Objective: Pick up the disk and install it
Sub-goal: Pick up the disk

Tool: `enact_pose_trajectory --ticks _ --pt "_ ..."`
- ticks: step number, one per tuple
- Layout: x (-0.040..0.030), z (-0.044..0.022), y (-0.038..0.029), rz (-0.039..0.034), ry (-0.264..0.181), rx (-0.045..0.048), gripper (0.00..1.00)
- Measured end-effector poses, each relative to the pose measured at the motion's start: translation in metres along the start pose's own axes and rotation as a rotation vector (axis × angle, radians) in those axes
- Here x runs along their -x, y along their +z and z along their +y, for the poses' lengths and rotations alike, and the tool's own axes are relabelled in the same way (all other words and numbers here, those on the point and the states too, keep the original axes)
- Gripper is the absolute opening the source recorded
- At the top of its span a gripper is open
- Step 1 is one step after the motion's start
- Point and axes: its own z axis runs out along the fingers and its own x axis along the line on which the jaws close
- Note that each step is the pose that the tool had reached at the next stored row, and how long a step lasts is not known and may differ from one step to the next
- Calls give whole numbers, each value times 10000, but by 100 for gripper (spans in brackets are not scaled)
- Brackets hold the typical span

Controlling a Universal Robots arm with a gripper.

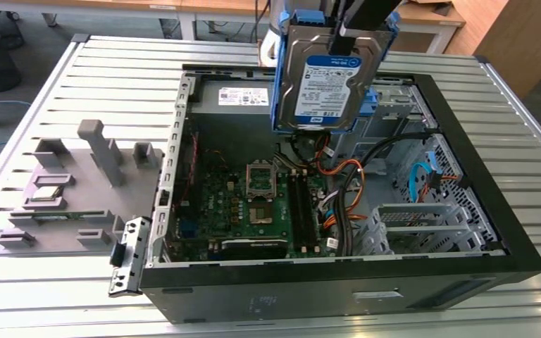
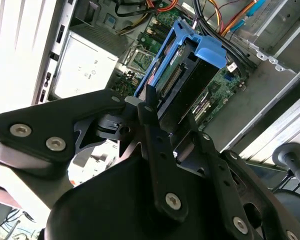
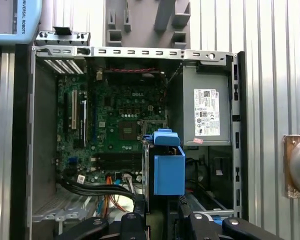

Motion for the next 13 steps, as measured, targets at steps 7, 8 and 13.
enact_pose_trajectory --ticks 7,8,13 --pt "-133 -18 -14 0 17 -2 35" --pt "-152 -20 -15 0 19 -2 35" --pt "-249 -31 -25 0 35 -3 35"
